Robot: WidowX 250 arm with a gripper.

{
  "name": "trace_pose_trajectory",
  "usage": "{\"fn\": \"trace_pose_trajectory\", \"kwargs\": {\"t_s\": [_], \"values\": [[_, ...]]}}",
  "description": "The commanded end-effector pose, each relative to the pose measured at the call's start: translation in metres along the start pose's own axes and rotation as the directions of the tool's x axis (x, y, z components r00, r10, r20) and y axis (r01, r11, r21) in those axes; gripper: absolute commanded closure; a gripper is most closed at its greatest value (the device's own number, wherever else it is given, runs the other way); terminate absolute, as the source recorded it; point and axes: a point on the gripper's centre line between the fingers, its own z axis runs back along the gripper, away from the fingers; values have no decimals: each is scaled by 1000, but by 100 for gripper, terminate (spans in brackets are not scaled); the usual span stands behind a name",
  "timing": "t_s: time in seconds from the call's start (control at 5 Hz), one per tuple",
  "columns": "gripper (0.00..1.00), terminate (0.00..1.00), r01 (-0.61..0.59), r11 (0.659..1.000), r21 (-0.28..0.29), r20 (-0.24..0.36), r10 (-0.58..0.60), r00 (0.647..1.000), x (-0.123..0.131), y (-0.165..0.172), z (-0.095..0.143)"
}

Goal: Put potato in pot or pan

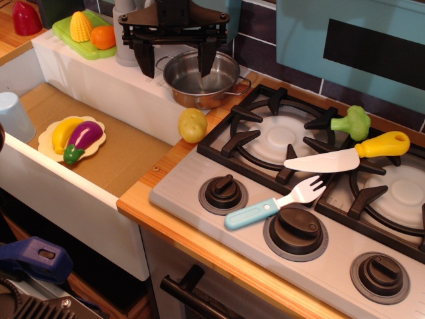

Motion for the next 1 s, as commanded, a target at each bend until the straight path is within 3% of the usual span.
{"fn": "trace_pose_trajectory", "kwargs": {"t_s": [0.0, 0.2, 0.8], "values": [[0, 0, 0, 1000, 0, 0, 0, 1000, 0, 0, 0], [0, 0, -56, 998, 15, 41, 56, 998, -2, -4, -4], [0, 0, -98, 994, -47, 55, 100, 993, -9, -5, -28]]}}
